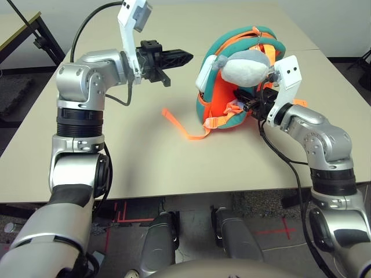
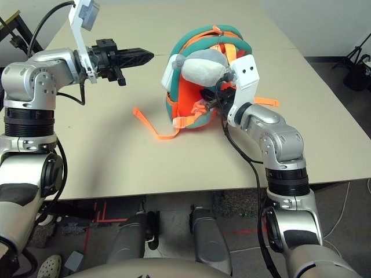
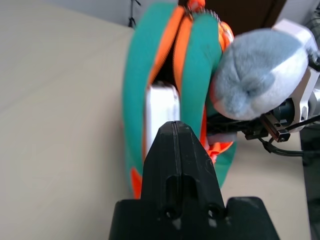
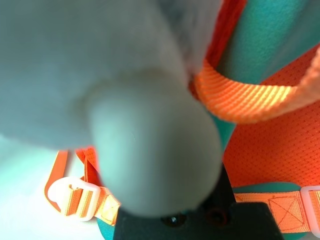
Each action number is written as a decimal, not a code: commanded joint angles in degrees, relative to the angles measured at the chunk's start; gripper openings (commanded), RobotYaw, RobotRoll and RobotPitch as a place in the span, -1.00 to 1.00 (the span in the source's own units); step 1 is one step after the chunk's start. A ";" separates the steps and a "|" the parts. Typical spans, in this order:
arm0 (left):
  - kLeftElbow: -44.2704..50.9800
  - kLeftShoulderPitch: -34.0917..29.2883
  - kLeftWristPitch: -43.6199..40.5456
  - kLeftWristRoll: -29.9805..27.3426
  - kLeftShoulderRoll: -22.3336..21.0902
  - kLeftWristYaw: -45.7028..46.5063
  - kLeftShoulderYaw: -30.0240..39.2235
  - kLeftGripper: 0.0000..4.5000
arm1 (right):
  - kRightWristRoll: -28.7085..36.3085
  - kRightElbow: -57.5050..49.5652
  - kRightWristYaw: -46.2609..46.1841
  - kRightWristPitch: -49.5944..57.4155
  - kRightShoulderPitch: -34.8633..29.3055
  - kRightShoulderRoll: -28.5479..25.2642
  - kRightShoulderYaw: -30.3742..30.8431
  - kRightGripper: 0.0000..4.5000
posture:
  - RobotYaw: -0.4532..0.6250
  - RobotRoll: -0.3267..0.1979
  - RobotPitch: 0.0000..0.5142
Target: Put the pencil case into the backpack and zip it.
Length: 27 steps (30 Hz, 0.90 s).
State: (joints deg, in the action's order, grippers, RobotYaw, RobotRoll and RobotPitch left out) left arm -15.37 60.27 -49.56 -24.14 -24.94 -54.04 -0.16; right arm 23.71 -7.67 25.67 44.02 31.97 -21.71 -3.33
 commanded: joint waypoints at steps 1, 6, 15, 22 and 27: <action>-5.02 1.58 2.78 1.91 1.43 0.32 -2.19 -1.00 | -0.04 1.07 0.71 1.05 -0.77 0.45 1.54 -0.91 | -0.50 0.25 -0.42; -16.08 4.57 9.60 5.10 5.43 0.95 -3.83 -1.00 | -0.06 0.87 0.51 1.11 -0.84 0.54 1.46 -0.91 | -0.53 0.25 -0.43; -34.02 10.61 20.59 9.90 12.53 -0.58 -4.74 -1.00 | -0.25 0.24 0.29 1.45 -1.18 0.48 1.10 -0.91 | -0.56 0.25 -0.44; -32.86 12.29 20.34 8.00 11.48 -3.66 -1.36 -1.00 | -0.27 -0.12 0.21 1.77 -1.29 0.42 0.83 -0.91 | -0.57 0.25 -0.43; -24.57 12.37 13.68 2.49 7.43 -5.15 4.22 -1.00 | -0.29 -0.24 0.14 1.77 -1.64 0.57 0.77 -0.91 | -0.56 0.25 -0.44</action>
State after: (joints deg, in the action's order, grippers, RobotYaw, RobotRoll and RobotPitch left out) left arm -42.74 71.66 -33.54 -19.59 -16.12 -58.61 2.19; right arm 23.19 -8.51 25.51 44.23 31.73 -21.49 -3.78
